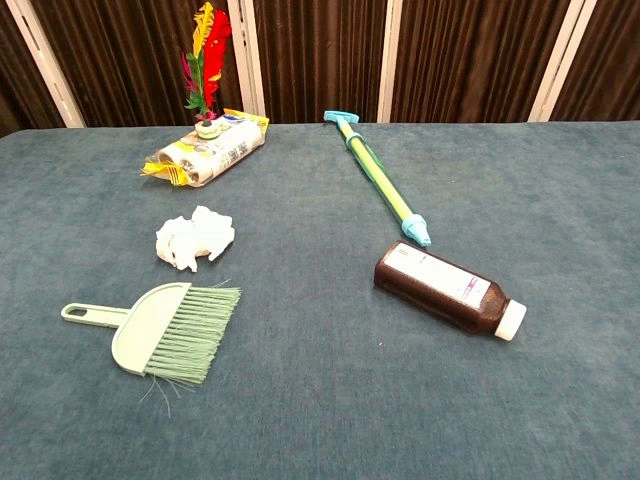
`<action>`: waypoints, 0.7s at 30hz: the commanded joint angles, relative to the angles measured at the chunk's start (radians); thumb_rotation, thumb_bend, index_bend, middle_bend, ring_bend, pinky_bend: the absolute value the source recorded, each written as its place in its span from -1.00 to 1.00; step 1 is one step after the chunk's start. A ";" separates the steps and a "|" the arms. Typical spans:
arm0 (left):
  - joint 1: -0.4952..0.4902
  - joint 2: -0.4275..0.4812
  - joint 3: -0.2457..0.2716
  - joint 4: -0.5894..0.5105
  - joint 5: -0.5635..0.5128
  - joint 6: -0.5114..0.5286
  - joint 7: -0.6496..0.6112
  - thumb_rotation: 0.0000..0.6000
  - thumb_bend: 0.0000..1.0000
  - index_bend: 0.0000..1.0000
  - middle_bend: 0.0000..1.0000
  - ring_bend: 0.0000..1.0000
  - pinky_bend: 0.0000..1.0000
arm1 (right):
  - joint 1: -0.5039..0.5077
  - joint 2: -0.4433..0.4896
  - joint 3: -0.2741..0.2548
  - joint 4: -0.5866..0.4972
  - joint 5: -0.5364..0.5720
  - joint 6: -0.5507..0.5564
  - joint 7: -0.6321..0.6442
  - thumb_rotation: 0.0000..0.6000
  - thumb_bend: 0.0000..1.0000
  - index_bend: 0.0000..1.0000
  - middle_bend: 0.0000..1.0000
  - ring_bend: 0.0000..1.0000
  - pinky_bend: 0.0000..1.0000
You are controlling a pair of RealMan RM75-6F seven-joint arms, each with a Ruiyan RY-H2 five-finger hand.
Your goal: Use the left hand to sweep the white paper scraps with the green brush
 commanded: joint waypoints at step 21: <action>-0.221 -0.067 -0.117 -0.116 -0.304 -0.336 0.290 1.00 -0.40 -0.06 1.00 1.00 1.00 | 0.001 0.002 0.001 -0.006 0.001 -0.003 0.010 1.00 -0.25 -1.00 -1.00 -1.00 -1.00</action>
